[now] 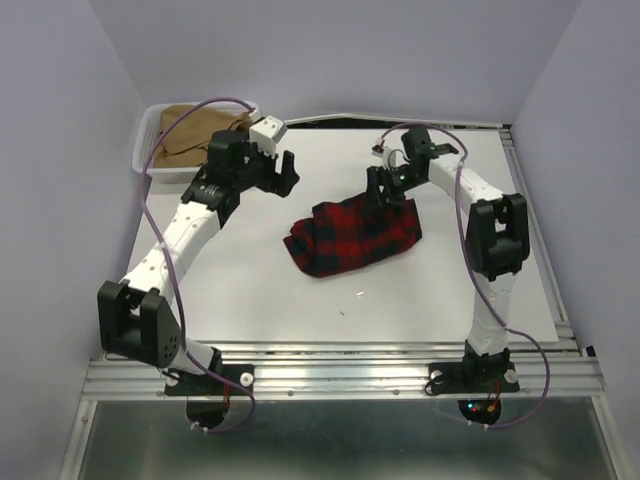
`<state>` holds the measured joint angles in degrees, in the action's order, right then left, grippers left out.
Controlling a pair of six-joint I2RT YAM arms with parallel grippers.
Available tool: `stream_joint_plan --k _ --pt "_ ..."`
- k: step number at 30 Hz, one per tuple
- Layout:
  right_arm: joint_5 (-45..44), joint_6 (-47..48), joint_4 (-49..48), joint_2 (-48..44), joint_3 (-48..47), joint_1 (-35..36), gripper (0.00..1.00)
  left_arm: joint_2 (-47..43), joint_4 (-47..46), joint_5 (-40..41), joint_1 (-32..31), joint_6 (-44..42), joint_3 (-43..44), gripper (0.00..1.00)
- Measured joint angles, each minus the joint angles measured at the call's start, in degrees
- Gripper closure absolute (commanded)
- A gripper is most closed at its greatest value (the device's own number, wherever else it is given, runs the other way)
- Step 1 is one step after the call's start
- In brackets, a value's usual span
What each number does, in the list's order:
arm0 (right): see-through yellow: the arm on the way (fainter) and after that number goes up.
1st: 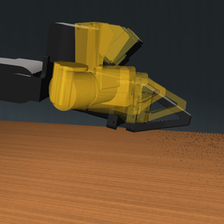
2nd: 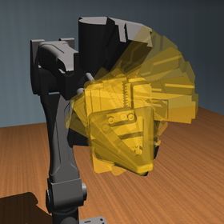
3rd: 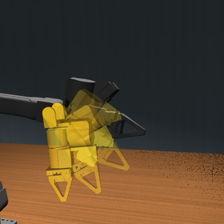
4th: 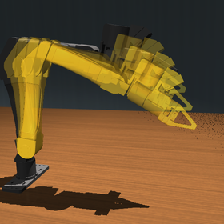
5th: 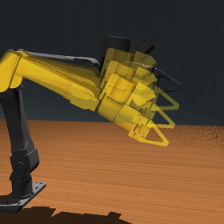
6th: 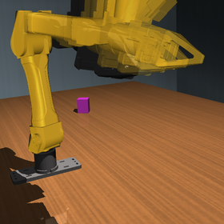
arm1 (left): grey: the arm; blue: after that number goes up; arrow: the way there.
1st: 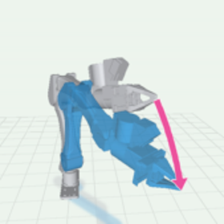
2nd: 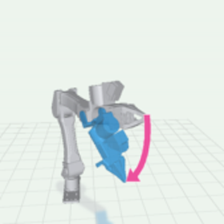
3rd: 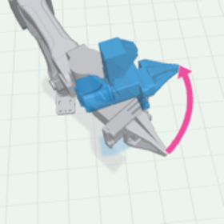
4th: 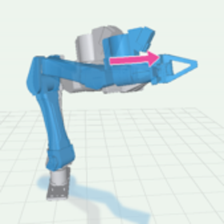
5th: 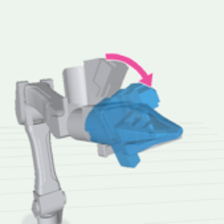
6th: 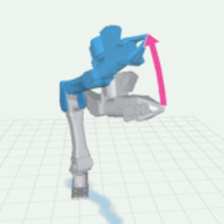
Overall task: Fold and stack the skirts
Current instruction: Fold the skirt
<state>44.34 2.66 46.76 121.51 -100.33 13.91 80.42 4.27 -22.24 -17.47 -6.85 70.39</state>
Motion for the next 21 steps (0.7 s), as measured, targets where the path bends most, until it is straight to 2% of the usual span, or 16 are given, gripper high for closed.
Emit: stream_joint_plan --k 5,8,11,13,16,21 --pt "-1.0 1.8 3.8 -9.5 1.1 0.0 0.35 11.0 4.9 6.0 -1.9 -5.0 9.6 0.27" --pt "-3.0 2.3 4.6 -18.1 8.3 0.0 0.42 20.1 6.6 9.8 -2.7 -6.4 17.6 0.31" --pt "-5.4 2.4 5.5 -22.9 15.3 0.0 0.5 27.2 8.5 12.8 -3.4 -7.5 23.5 0.34" --pt "-7.8 2.1 5.7 -23.4 19.9 0.0 0.51 31.0 9.8 15.0 -3.9 -8.6 26.9 0.39" --pt "-11.5 1.6 6.1 -23.1 25.3 0.0 0.52 36.5 11.3 17.4 -4.9 -10.3 32.3 0.41" --pt "-16.2 0.9 6.6 -22.1 27.8 0.0 0.53 41.1 12.9 19.6 -7.2 -12.5 34.0 0.46"
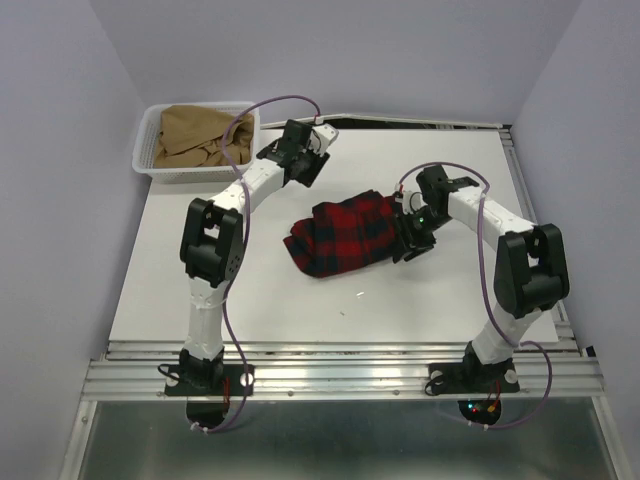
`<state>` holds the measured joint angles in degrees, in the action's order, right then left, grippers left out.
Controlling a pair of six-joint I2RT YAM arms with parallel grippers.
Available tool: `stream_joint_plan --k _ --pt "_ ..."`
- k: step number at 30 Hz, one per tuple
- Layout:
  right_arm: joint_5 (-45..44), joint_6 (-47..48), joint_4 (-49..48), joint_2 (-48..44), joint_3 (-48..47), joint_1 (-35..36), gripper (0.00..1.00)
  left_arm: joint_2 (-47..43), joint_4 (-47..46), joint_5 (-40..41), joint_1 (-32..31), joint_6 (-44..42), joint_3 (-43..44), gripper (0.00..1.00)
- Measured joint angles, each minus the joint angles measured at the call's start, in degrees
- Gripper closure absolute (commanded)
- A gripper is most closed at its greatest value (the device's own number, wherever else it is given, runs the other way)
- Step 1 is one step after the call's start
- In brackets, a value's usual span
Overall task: Fold and stack the skirts
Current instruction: Fold the skirt
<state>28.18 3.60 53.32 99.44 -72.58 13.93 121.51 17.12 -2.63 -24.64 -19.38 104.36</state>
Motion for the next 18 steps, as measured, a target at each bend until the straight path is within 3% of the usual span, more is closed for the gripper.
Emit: stream_joint_plan --k 4,10,13,18 --pt "-1.8 -0.2 -0.9 3.5 -1.4 0.0 0.53 0.3 0.2 0.4 -1.8 -2.0 -3.3 0.5" --pt "-5.9 -0.2 -1.5 12.3 -7.9 0.0 0.53 -2.1 -1.6 0.6 -5.4 -5.2 -16.3 0.58" --pt "-8.8 0.5 -1.3 16.5 -13.4 0.0 0.53 -4.6 -2.0 0.2 -7.2 -6.3 -22.3 0.62" --pt "-13.2 2.2 -1.0 24.4 -26.9 -0.3 0.53 -13.5 -2.0 -4.7 -9.4 -6.9 -31.3 0.6"
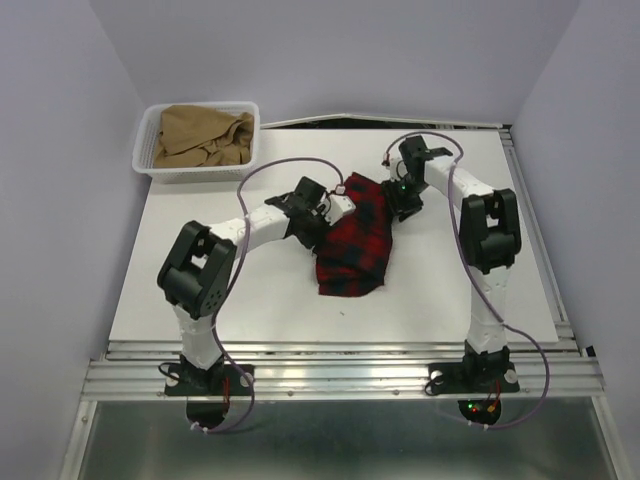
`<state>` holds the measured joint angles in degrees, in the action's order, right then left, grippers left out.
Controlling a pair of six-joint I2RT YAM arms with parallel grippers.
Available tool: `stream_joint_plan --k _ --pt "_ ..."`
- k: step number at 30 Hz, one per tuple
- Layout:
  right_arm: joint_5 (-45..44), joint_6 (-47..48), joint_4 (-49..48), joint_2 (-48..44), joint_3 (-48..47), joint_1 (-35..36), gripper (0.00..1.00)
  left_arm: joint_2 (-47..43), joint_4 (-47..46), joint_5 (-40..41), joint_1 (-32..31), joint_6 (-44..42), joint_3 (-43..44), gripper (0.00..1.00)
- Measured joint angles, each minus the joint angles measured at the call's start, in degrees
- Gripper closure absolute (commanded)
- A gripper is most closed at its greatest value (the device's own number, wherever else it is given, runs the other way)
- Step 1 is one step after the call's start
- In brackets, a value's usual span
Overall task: Fold and stack the skirts
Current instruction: Fold the skirt
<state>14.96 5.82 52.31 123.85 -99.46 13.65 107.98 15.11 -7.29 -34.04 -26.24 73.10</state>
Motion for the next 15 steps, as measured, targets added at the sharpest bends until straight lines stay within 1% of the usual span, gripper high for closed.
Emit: stream_joint_plan --k 2,3,4,6,9,11,12,14,15 --pt "-0.3 0.4 -0.2 3.9 -7.3 -0.1 0.53 -3.9 -0.1 -2.0 -1.7 -0.3 -3.1 0.58" --pt "0.0 0.5 -0.2 6.3 -11.6 -0.1 0.52 -6.8 -0.6 -4.1 -3.8 -0.4 -5.0 0.57" --pt "0.2 0.6 -0.3 7.7 -14.3 -0.1 0.52 -8.9 -1.5 -5.4 -5.7 -0.3 -6.4 0.53" --pt "1.7 0.7 -1.0 11.2 -20.9 -0.1 0.5 -11.8 -2.7 -7.9 -10.1 -0.3 -7.8 0.49" --pt "5.2 1.0 -1.1 11.8 -23.3 -0.1 0.49 -12.7 -4.5 -11.9 -15.2 0.7 -7.2 0.47" --pt "7.4 1.3 -0.9 11.3 -23.7 -0.1 0.46 -12.1 -4.2 -13.4 -15.7 1.2 -5.9 0.46" --pt "8.0 1.5 -0.7 10.7 -23.5 -0.1 0.43 -11.9 -4.1 -13.7 -15.6 1.4 -5.1 0.46" --pt "9.0 2.1 -0.8 7.4 -20.9 -0.1 0.38 -11.9 -4.2 -14.3 -14.5 1.9 -3.8 0.45" --pt "9.2 2.2 -1.2 5.2 -18.6 -0.1 0.36 -12.2 -4.6 -14.9 -14.1 2.3 -3.7 0.44"
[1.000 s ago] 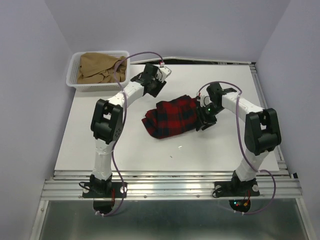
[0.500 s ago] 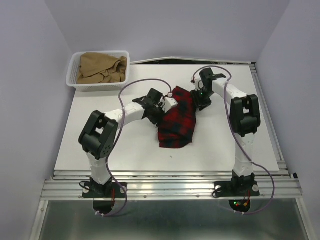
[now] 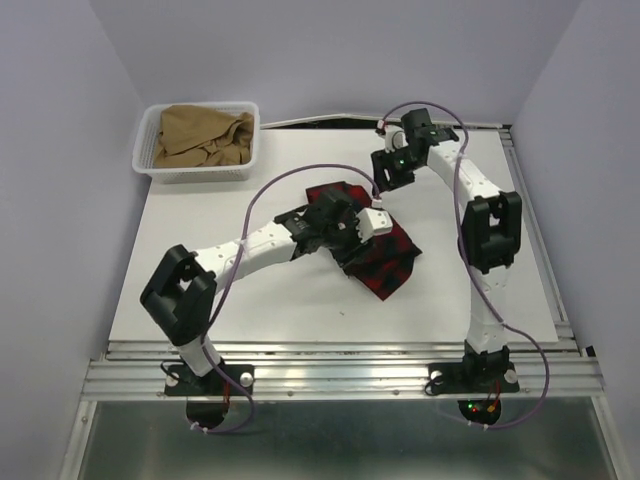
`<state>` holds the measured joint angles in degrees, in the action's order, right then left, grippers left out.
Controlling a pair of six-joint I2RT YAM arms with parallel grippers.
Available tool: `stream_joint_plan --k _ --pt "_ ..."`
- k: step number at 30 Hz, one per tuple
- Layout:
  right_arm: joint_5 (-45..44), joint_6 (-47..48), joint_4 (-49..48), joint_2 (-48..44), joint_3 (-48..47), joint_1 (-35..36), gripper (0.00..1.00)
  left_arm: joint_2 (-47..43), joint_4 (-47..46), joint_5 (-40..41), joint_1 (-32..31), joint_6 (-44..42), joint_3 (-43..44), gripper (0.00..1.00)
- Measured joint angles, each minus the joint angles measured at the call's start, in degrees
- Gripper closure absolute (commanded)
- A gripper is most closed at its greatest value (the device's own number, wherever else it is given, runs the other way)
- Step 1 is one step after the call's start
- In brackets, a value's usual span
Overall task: Fold and stack the skirts
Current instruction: Fold the skirt
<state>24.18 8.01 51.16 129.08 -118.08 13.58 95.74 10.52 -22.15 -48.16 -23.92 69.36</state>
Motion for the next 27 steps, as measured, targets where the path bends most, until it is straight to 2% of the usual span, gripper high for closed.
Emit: stream_joint_plan --k 4,7,10,14,20,23,27 --pt "2.1 2.4 -0.1 -10.7 6.7 0.1 0.32 -4.5 0.0 -2.2 3.0 1.7 -0.7 0.37" --pt "2.8 5.9 0.2 -19.1 10.0 0.8 0.33 -12.5 0.2 -4.2 7.6 3.5 -1.6 0.3" --pt "2.7 8.4 1.2 -22.5 10.7 2.3 0.34 -18.9 -0.4 -5.5 12.7 5.3 -1.4 0.25" --pt "2.1 12.3 2.0 -22.1 14.8 5.6 0.35 -22.2 -1.0 -6.3 18.5 7.5 -1.4 0.22" --pt "-4.7 22.5 2.5 -19.0 21.2 12.8 0.36 -19.1 -1.0 -11.2 26.6 13.9 -1.4 0.2" --pt "-8.4 29.8 2.2 -17.8 23.6 16.1 0.33 -17.1 -1.0 -13.6 30.2 16.6 -1.4 0.16" --pt "-9.6 37.7 2.9 -14.6 22.4 16.9 0.31 -16.4 -0.9 -15.1 31.9 18.4 -1.4 0.15"
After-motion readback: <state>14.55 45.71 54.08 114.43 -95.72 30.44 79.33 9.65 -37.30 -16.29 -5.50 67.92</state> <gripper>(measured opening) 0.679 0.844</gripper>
